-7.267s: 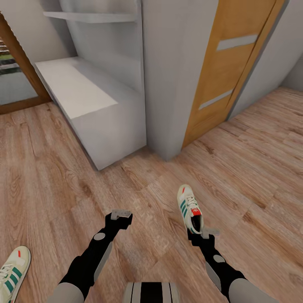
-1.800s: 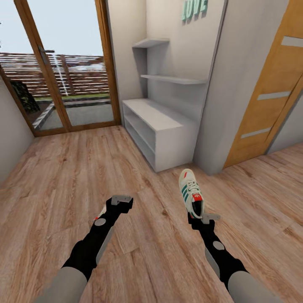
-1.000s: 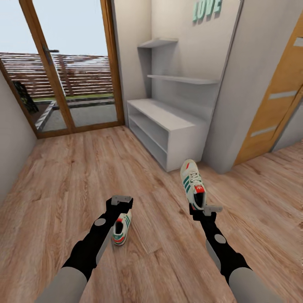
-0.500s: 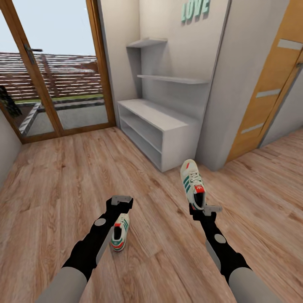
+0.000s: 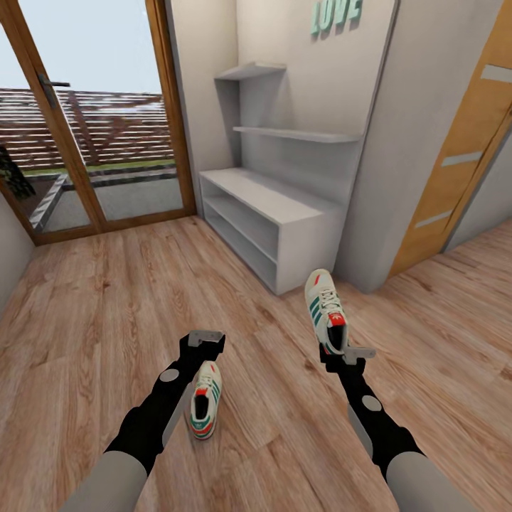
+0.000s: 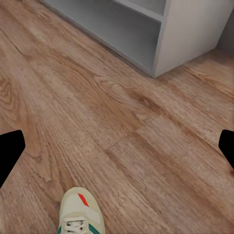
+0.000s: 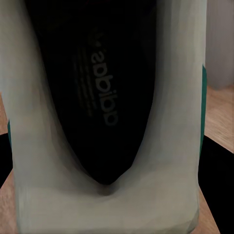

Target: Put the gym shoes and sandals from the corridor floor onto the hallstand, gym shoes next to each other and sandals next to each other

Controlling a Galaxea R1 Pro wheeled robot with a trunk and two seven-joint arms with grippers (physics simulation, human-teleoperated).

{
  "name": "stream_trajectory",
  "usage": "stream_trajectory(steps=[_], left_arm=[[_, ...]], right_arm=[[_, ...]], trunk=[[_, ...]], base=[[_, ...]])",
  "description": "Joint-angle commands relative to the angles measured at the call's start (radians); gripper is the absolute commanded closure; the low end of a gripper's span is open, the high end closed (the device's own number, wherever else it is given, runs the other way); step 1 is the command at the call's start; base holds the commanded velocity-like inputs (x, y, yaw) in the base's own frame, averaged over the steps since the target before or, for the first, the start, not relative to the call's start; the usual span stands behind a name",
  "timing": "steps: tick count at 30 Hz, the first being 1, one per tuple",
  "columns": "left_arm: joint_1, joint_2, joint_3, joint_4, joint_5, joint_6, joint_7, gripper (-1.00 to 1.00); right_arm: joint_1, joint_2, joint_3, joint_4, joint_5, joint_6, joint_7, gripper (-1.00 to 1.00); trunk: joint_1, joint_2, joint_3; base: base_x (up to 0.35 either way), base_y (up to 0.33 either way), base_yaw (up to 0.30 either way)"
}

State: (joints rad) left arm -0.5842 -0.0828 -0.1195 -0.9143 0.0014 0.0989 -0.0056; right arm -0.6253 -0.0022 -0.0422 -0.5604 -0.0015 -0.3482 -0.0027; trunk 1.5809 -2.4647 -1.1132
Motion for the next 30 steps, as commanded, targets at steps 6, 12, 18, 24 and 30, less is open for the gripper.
stream_trajectory(steps=[6, 12, 18, 24, 30], left_arm=[[0.0, 0.0, -0.001, -0.001, 0.001, 0.005, -0.001, -1.0], [0.0, -0.001, -0.001, 0.0, 0.004, 0.004, -0.001, -1.0], [0.0, -0.001, 0.0, 0.0, 0.005, 0.004, -0.001, -1.0], [0.0, 0.0, 0.0, 0.0, 0.006, 0.004, -0.001, -1.0], [0.0, 0.0, 0.022, 0.0, 0.008, 0.004, -0.002, -1.0]], right_arm=[[-0.001, 0.003, 0.0, 0.001, 0.0, -0.003, 0.0, 1.0], [-0.001, 0.002, 0.0, 0.001, 0.0, 0.001, 0.0, 1.0], [0.0, 0.0, -0.001, 0.001, 0.0, 0.001, 0.0, 1.0], [-0.001, 0.0, -0.001, -0.007, 0.0, 0.003, -0.001, 1.0], [-0.001, 0.001, -0.001, -0.014, 0.0, 0.003, -0.001, 1.0]], trunk=[[0.0, 0.0, -0.001], [0.0, 0.0, -0.001], [0.0, 0.0, -0.001], [0.0, 0.0, -0.001], [0.02, -0.036, -0.025]], base=[[0.048, 0.048, -0.017], [0.004, 0.004, -0.012], [0.0, 0.0, 0.0], [0.0, 0.0, 0.0], [0.0, 0.0, 0.027]])
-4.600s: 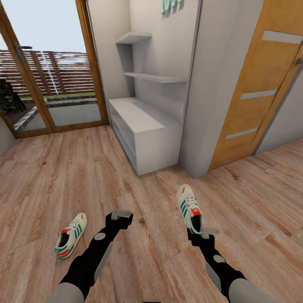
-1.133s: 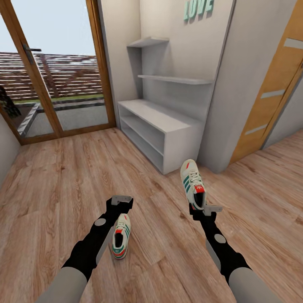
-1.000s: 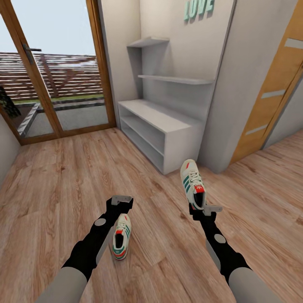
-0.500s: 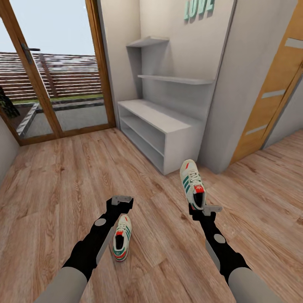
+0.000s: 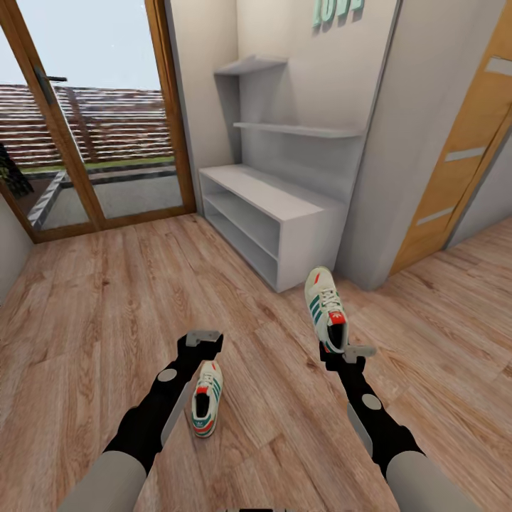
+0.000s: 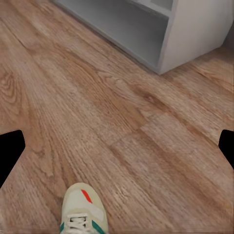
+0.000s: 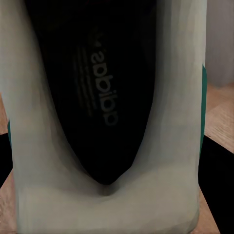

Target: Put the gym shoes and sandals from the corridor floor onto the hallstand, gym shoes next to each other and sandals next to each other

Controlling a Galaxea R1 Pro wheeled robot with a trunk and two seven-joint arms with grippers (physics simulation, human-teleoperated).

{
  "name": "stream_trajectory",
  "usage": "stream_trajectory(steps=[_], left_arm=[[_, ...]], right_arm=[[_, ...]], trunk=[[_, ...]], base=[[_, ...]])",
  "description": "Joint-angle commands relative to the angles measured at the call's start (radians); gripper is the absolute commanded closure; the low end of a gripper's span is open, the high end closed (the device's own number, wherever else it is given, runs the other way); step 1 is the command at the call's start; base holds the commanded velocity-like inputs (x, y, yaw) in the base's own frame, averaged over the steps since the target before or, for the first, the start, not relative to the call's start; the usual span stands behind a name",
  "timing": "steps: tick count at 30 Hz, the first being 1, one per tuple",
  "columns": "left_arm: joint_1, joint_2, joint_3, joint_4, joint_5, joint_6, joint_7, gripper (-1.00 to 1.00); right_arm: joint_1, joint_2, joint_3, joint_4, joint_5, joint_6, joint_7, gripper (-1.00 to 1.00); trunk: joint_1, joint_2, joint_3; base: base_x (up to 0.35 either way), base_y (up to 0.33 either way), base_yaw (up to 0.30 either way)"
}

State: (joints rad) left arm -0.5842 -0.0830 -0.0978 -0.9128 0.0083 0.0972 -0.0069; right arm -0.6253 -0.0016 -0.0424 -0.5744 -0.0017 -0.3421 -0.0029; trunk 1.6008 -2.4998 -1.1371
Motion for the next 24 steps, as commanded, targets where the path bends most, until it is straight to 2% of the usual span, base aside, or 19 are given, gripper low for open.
stream_trajectory(steps=[1, 8, 14, 24], left_arm=[[0.0, 0.0, 0.001, -0.001, 0.001, 0.006, -0.001, -1.0], [0.0, 0.0, 0.003, -0.001, 0.001, 0.006, -0.001, -1.0], [0.0, 0.0, 0.003, -0.001, 0.001, 0.006, -0.001, -1.0], [0.0, 0.0, 0.003, 0.0, 0.004, 0.005, -0.002, -1.0]], right_arm=[[-0.001, 0.0, -0.001, 0.0, 0.0, -0.003, 0.0, 1.0], [-0.001, 0.0, -0.001, -0.01, 0.0, 0.001, -0.001, 1.0], [-0.001, 0.001, -0.001, -0.034, 0.0, 0.065, -0.001, 1.0], [-0.001, 0.002, -0.001, -0.052, 0.0, 0.084, -0.001, 1.0]], trunk=[[0.0, -0.001, -0.006], [0.003, -0.002, -0.039], [0.006, -0.004, -0.062], [0.01, -0.006, -0.101]], base=[[0.0, 0.0, 0.073], [0.0, 0.0, 0.042], [0.0, 0.0, 0.003], [0.0, 0.0, 0.0]])
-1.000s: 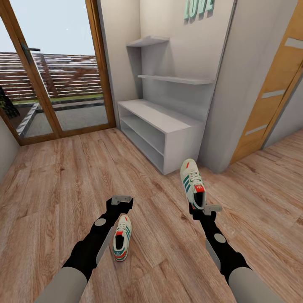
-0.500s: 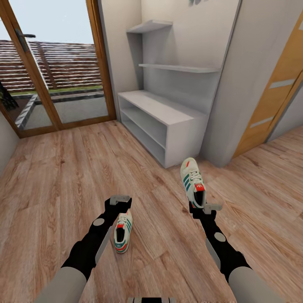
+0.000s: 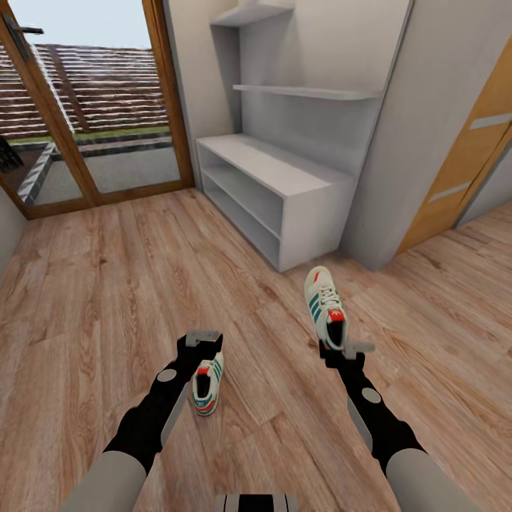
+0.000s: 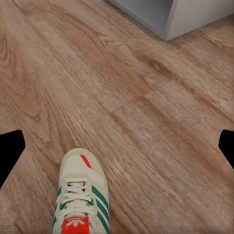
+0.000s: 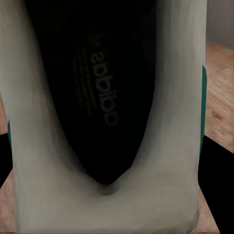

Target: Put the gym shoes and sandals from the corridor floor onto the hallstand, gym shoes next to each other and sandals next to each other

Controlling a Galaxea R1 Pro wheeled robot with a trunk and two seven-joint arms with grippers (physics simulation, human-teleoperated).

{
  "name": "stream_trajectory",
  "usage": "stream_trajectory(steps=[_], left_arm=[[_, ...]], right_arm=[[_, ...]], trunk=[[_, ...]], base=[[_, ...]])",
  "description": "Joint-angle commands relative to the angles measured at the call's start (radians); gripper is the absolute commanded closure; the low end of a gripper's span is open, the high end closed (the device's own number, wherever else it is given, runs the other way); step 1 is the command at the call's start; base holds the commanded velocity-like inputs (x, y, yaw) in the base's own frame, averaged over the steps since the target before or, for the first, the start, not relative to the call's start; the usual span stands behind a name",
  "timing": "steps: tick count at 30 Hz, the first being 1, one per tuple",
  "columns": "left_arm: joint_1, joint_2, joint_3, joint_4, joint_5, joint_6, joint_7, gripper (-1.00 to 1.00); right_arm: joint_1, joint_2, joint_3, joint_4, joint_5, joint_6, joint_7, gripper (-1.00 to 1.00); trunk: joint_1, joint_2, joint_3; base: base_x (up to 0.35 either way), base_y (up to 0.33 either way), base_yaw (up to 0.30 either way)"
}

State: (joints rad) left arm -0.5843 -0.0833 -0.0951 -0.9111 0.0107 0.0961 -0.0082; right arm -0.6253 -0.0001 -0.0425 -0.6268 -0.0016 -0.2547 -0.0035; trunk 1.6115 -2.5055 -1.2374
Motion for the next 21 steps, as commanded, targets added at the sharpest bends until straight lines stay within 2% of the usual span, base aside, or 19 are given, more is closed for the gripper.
stream_trajectory(steps=[1, 11, 21], left_arm=[[0.0, 0.0, 0.0, -0.001, 0.001, 0.005, -0.001, -1.0], [0.0, 0.0, 0.001, 0.0, 0.002, 0.005, -0.001, -1.0], [0.0, 0.0, 0.002, 0.0, 0.002, 0.005, -0.001, -1.0]], right_arm=[[-0.001, 0.0, 0.0, 0.0, 0.0, -0.003, 0.0, 1.0], [-0.001, 0.0, 0.0, -0.001, 0.0, -0.002, -0.001, 1.0], [-0.001, 0.0, 0.0, -0.001, 0.0, -0.001, -0.001, 1.0]], trunk=[[0.0, -0.001, -0.006], [0.005, -0.003, -0.058], [0.009, -0.005, -0.111]], base=[[0.0, 0.0, 0.029], [0.0, 0.0, 0.092], [0.0, 0.0, 0.156]])
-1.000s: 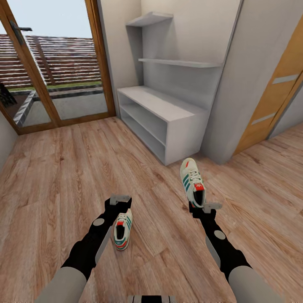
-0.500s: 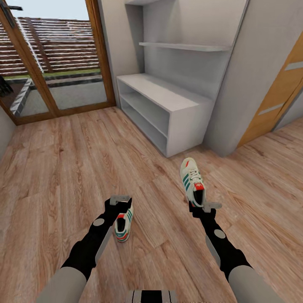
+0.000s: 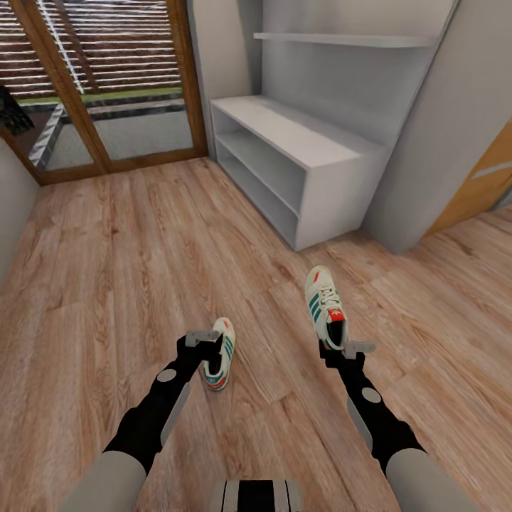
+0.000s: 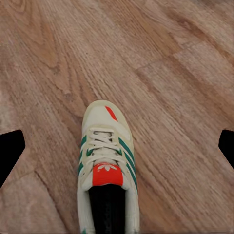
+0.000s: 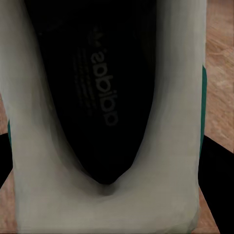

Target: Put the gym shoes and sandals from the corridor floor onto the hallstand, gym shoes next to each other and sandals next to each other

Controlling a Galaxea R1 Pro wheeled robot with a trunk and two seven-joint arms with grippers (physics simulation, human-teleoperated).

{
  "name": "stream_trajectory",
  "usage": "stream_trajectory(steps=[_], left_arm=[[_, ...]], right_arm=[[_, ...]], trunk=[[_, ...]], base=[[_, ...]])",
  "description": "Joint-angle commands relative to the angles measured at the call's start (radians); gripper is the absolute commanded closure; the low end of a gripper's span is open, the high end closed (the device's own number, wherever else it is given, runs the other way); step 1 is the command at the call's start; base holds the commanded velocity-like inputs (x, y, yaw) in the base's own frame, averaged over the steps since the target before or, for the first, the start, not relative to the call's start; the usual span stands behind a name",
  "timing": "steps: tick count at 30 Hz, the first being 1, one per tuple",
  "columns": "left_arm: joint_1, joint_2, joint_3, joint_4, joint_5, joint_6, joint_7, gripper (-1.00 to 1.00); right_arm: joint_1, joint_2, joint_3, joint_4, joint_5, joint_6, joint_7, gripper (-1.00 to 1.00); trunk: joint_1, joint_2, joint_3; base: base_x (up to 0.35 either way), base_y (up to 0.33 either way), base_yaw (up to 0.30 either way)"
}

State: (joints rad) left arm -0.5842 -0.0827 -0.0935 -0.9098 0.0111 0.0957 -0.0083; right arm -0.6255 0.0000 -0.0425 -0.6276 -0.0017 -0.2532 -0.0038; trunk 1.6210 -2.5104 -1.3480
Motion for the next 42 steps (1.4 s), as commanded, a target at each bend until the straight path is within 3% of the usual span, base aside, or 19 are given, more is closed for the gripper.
stream_trajectory(steps=[1, 14, 19, 26, 42], left_arm=[[0.0, 0.0, 0.0, -0.001, 0.001, 0.006, -0.001, -1.0], [0.0, 0.0, 0.0, 0.004, 0.001, -0.001, -0.002, -1.0], [0.001, 0.0, -0.001, 0.059, 0.0, -0.134, -0.002, -1.0], [0.0, 0.0, 0.0, 0.086, 0.0, -0.186, -0.002, -1.0], [0.0, 0.0, 0.0, 0.089, 0.0, -0.191, -0.002, -1.0]], right_arm=[[0.0, 0.0, 0.0, 0.0, 0.0, -0.003, -0.001, 1.0], [0.0, 0.0, 0.0, 0.0, 0.0, -0.003, 0.0, 1.0], [0.0, 0.0, 0.0, 0.0, 0.0, -0.003, 0.001, 1.0], [0.0, 0.0, 0.0, 0.0, 0.0, -0.003, 0.001, 1.0], [0.0, 0.0, 0.0, 0.0, 0.0, -0.003, 0.0, 1.0]], trunk=[[0.0, -0.001, -0.005], [0.005, -0.003, -0.052], [0.005, -0.003, -0.056], [0.005, -0.003, -0.057], [0.012, -0.007, -0.136]], base=[[0.0, 0.0, 0.092], [0.0, 0.0, 0.012], [0.0, 0.0, 0.0], [0.0, 0.0, 0.0], [0.0, 0.0, 0.0]])
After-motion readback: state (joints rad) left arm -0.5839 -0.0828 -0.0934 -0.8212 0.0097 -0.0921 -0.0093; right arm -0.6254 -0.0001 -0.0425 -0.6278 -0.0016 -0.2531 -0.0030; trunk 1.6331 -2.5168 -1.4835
